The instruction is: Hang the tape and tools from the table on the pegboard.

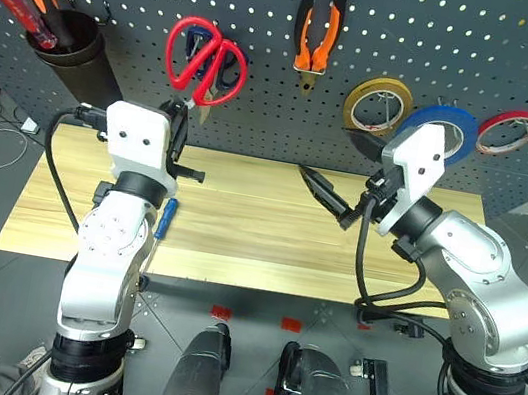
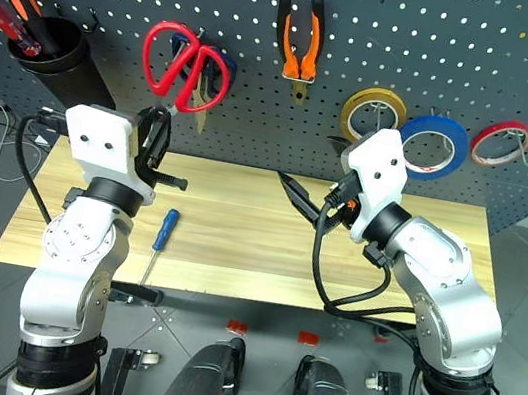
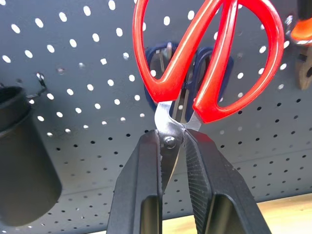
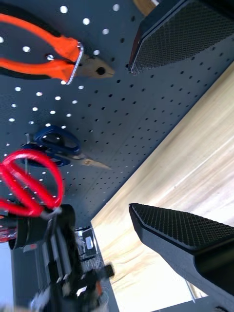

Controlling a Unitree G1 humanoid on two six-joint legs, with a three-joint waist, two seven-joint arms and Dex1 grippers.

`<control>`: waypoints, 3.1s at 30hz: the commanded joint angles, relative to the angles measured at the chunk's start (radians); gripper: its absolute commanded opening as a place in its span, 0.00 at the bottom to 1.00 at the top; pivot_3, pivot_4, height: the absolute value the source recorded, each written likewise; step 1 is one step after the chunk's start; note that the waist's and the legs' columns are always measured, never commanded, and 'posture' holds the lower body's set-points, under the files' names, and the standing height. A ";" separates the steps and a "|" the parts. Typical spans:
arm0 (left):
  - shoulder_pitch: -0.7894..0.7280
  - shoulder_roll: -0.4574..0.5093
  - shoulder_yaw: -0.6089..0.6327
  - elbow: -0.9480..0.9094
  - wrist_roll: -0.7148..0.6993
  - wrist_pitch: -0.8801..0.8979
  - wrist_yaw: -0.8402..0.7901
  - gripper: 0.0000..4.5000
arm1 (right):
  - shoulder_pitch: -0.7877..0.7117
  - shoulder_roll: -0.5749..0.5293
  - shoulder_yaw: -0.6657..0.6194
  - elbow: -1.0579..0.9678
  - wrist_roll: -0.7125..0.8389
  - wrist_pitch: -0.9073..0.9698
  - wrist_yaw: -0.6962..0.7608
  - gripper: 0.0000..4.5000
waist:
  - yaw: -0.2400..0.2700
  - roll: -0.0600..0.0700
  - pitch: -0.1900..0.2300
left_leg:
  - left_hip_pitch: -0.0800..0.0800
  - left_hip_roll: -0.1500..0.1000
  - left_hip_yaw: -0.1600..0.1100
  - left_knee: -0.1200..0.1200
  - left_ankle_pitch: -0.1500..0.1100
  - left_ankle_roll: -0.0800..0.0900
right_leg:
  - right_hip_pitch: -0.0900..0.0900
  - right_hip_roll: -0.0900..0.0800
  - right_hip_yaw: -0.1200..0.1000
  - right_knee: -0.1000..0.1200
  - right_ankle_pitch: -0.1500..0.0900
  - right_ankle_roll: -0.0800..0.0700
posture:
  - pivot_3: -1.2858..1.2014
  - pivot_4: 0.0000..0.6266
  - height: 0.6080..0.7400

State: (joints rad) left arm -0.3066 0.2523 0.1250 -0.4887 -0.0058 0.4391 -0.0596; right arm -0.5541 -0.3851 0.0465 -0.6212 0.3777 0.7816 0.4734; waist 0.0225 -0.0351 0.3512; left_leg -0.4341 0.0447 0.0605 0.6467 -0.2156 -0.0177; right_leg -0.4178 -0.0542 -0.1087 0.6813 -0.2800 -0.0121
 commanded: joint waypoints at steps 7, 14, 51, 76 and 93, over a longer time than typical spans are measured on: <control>-0.035 -0.019 -0.009 0.084 -0.011 -0.062 -0.004 0.08 | -0.039 0.005 0.005 -0.025 0.016 -0.003 -0.013 1.00 | -0.002 0.000 0.000 | 0.000 0.000 0.000 0.000 0.000 0.000 | 0.000 0.000 -0.001 0.000 0.000 0.000 | 0.51 0.47 1.00; -0.079 -0.029 -0.012 0.159 -0.045 -0.044 -0.036 0.56 | -0.048 0.038 0.021 -0.026 0.026 -0.007 -0.018 1.00 | -0.004 0.000 0.000 | 0.001 0.000 -0.002 0.002 0.000 0.000 | 0.003 0.000 -0.002 0.000 0.000 -0.001 | 0.51 0.48 1.00; -0.084 0.298 -0.003 0.752 -0.180 0.431 -0.350 0.52 | -0.050 -0.055 0.293 -0.107 0.092 0.337 0.042 1.00 | -0.022 0.001 0.004 | 0.002 0.001 -0.002 -0.002 0.000 0.002 | 0.001 0.000 -0.001 -0.001 0.001 -0.003 | 0.50 0.60 1.00; 0.274 0.151 0.364 0.034 -0.216 -0.188 -0.125 0.11 | 0.013 0.006 0.080 -0.112 0.145 0.046 0.037 1.00 | -0.005 -0.006 -0.003 | 0.000 0.001 -0.003 -0.002 0.001 0.000 | 0.001 -0.001 -0.004 -0.001 0.002 -0.002 | 0.53 0.44 1.00; -0.362 0.373 0.361 0.327 -0.283 -0.234 -0.164 0.11 | -0.081 0.040 0.039 -0.074 0.203 0.214 -0.092 1.00 | -0.001 -0.009 -0.005 | 0.000 0.001 -0.005 -0.001 0.004 -0.002 | 0.003 -0.001 -0.009 -0.002 0.004 -0.003 | 0.52 0.41 1.00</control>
State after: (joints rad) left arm -0.6509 0.6011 0.4719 -0.1783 -0.2792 0.2445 -0.2125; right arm -0.6239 -0.3457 0.0969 -0.6497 0.5705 1.0001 0.3889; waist 0.0219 -0.0440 0.3457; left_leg -0.4338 0.0456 0.0554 0.6456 -0.2121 -0.0199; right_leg -0.4146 -0.0550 -0.1178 0.6793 -0.2762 -0.0152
